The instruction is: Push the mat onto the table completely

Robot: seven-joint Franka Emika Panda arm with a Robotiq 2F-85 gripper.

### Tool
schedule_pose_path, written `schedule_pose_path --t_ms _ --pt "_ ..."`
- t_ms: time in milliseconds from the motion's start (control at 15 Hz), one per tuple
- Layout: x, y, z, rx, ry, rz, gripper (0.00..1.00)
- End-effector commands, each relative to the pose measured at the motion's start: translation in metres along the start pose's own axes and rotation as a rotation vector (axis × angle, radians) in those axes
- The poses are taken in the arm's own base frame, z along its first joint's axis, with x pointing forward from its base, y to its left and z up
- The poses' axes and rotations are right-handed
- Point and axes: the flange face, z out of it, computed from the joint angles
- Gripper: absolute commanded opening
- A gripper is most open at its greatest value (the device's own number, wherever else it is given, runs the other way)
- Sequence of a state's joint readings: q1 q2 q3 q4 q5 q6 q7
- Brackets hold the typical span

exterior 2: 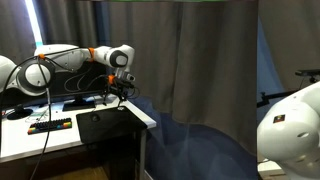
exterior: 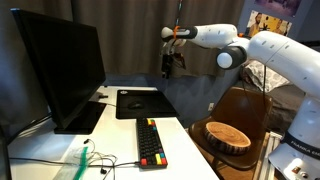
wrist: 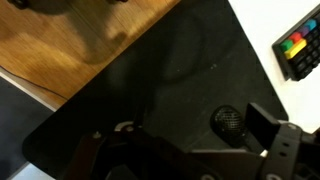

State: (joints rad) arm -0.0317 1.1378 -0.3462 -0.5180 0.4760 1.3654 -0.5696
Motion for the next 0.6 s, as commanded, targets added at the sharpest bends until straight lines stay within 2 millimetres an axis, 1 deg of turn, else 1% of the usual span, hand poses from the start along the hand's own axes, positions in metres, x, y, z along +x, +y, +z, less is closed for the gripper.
schedule_pose_path --t_ms 0,133,267,333,467,533 --pt "-0.015 -0.018 -0.027 0.067 -0.024 -0.192 1.0" --pt "-0.019 -0.026 -0.041 0.089 -0.009 -0.296 1.0" --pt "-0.02 -0.032 -0.059 0.084 0.045 -0.392 1.0" --pt "-0.014 -0.026 -0.044 0.048 0.01 -0.309 1.0" --pt "-0.016 -0.031 -0.056 0.045 0.03 -0.358 1.0" --pt "-0.016 -0.032 -0.058 0.045 0.034 -0.366 1.0"
